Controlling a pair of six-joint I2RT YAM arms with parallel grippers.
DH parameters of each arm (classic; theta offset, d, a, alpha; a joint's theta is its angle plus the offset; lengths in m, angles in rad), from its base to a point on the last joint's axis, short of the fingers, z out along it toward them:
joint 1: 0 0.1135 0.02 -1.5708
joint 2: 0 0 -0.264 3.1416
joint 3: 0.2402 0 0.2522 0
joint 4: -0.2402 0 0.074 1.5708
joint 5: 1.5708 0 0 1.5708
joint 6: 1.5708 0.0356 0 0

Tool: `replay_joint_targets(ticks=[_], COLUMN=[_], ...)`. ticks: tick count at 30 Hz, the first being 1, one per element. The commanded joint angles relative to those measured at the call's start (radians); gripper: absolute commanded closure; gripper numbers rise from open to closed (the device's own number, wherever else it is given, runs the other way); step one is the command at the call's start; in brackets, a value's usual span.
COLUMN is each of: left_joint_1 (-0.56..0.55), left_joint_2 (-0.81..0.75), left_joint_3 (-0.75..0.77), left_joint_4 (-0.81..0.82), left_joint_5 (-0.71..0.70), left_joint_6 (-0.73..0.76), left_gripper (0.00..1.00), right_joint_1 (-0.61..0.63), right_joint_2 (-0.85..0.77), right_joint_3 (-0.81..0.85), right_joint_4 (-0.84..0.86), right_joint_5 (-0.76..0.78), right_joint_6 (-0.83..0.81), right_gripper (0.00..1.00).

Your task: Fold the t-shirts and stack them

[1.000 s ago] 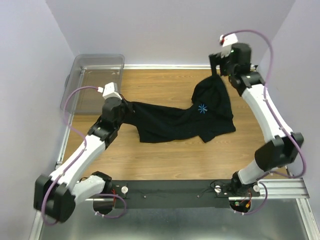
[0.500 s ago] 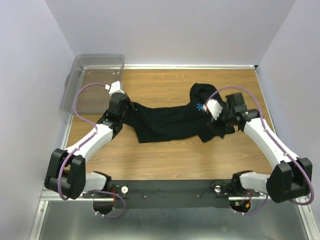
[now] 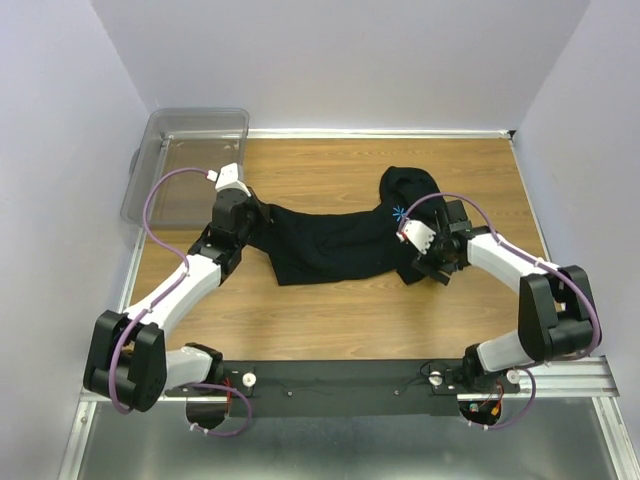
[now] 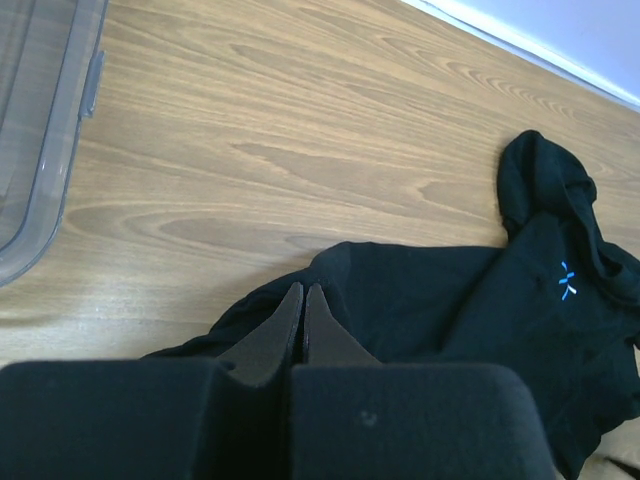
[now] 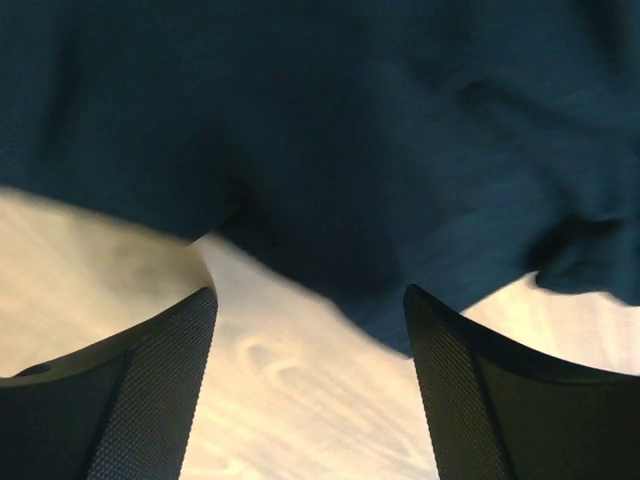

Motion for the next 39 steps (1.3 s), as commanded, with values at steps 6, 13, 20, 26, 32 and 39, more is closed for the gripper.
replay_joint_targets(ticks=[6,13,20,26,32,39], left_joint_1=[0.014,0.028,0.077,0.1,0.1,0.1], left_joint_2=[-0.052,-0.052,0.179,0.368,0.168,-0.13], left_joint_3=[-0.007,0.051,0.586,1.236,1.185,0.425], left_joint_4=[0.004,-0.012,-0.127,-0.2,-0.089,-0.098], left_joint_5=[0.025,0.042,0.106,0.28,0.355,0.442], left_joint_6=[0.018,0.023,0.014,-0.066,-0.056,-0.023], left_gripper=[1.0,1.0,1.0,1.0,1.0,1.0], right_joint_1=[-0.005,-0.005,-0.005,-0.011,-0.013,-0.011], right_joint_2=[0.085,-0.132,-0.001,0.158,-0.206,-0.591], right_joint_3=[0.03,0.288,1.171,1.607,1.411,0.816], right_joint_4=[0.126,-0.085,-0.191,-0.108,-0.047,-0.152], right_joint_5=[0.044,-0.126,0.005,0.133,0.017,-0.091], right_joint_6=[0.068,0.214,0.455,0.478,0.473,0.309], right_gripper=[0.52,0.99,1.0,1.0,1.0,1.0])
